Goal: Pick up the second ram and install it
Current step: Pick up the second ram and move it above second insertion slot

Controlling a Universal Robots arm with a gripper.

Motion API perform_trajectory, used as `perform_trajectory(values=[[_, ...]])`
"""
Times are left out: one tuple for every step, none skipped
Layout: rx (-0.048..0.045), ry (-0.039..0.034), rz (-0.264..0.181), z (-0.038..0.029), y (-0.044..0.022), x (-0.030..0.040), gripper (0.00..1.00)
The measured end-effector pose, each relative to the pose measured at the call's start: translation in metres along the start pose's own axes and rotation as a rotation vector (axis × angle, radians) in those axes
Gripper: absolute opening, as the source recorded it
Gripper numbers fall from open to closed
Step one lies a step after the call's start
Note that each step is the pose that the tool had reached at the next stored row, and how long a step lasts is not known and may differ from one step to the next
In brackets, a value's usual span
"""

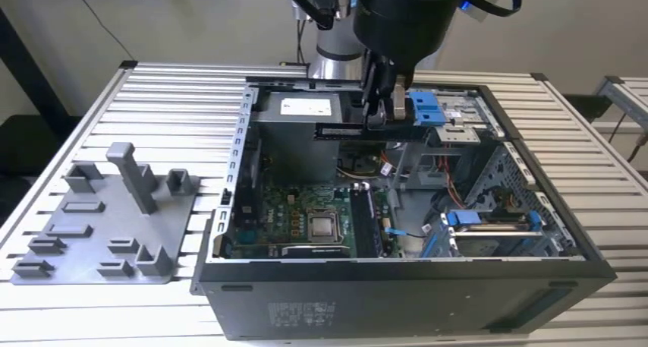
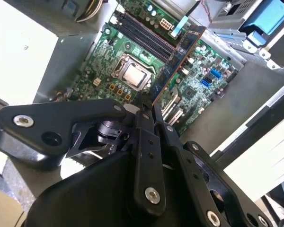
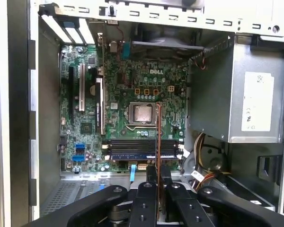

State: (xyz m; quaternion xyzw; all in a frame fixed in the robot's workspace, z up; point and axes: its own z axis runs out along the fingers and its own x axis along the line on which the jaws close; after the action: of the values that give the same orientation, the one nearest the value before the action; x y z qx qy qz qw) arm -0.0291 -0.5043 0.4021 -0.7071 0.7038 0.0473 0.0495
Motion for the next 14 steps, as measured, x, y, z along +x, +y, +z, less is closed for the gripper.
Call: perform_trajectory(values=[[0.0, 0.0, 0.0, 0.0, -0.0001, 0.0, 0.14], [0.0, -0.0001, 0.0, 0.0001, -0.0005, 0.0, 0.14], [0.0, -0.0001, 0.0, 0.0002, -0.0012, 0.0, 0.14], [0.0, 0.0003, 0.0, 0.0005, -0.0021, -0.0001, 0.14], [0.0001, 0.0006, 0.0, 0.0008, -0.0035, 0.0, 0.14], [0.0, 0.0014, 0.0, 0.001, -0.0051, 0.0, 0.14], [0.0, 0.0027, 0.0, 0.0015, -0.0068, -0.0002, 0.14], [0.0, 0.0053, 0.0, 0.0021, -0.0086, -0.0006, 0.14], [0.0, 0.0105, 0.0, 0.0029, -0.0102, -0.0016, 0.14], [0.0, 0.0195, 0.0, 0.0037, -0.0116, -0.0033, 0.14], [-0.0001, 0.0289, 0.0, 0.0045, -0.013, -0.0051, 0.14], [-0.0001, 0.0378, 0.0, 0.0053, -0.0144, -0.0068, 0.14], [-0.0001, 0.0455, 0.0, 0.0062, -0.0158, -0.0085, 0.14], [-0.0003, 0.0481, 0.0, 0.0065, -0.017, -0.0095, 0.14]])
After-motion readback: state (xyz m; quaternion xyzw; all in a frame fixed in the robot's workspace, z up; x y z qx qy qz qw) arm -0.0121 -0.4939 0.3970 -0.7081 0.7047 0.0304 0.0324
